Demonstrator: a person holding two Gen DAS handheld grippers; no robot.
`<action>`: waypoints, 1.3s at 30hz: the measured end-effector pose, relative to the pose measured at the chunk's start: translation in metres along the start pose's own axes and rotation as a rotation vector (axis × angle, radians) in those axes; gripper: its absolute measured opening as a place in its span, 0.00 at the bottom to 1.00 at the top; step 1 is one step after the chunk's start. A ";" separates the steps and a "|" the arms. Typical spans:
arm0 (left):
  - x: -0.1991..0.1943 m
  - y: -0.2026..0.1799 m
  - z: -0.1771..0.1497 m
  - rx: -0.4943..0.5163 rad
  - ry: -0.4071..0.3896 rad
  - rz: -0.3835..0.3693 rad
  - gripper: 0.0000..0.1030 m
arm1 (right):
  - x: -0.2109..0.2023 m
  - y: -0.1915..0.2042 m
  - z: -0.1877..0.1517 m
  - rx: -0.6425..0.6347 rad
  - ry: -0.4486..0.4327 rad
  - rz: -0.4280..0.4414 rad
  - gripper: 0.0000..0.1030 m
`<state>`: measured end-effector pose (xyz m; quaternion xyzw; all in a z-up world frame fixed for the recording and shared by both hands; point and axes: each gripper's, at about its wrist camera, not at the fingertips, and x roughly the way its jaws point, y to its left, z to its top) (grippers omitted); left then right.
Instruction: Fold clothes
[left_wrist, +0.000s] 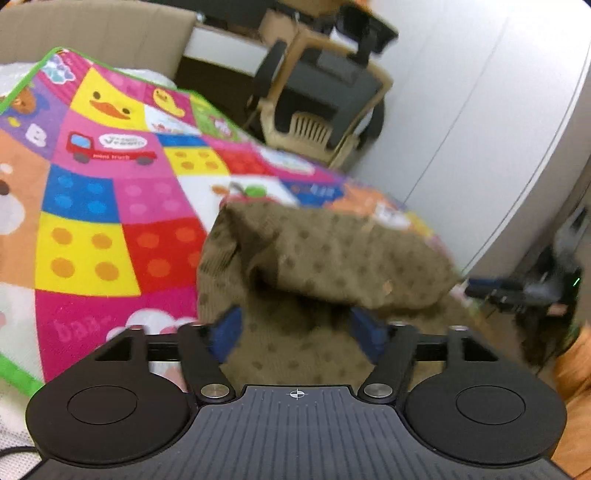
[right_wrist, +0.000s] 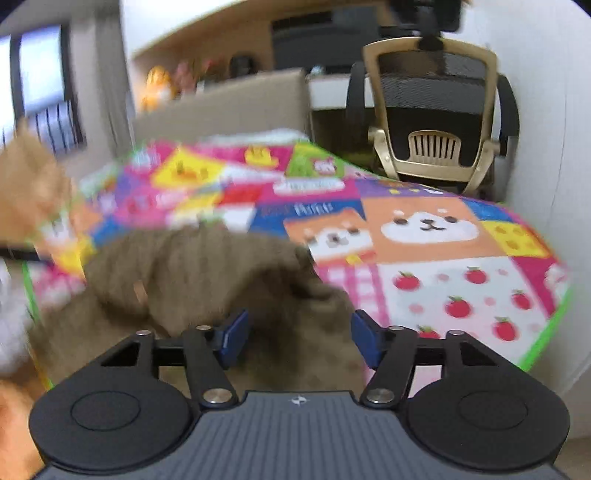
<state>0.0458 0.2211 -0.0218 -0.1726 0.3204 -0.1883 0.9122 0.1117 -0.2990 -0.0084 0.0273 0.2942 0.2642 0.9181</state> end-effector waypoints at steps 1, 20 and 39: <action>0.002 0.003 0.005 -0.038 -0.020 -0.019 0.87 | 0.007 -0.002 0.005 0.054 -0.007 0.043 0.68; 0.056 -0.049 0.040 -0.037 -0.013 -0.074 0.24 | -0.002 0.058 0.028 -0.084 -0.033 0.108 0.12; 0.037 -0.007 0.003 -0.153 0.088 -0.094 0.86 | 0.033 -0.007 0.009 0.269 0.112 0.176 0.84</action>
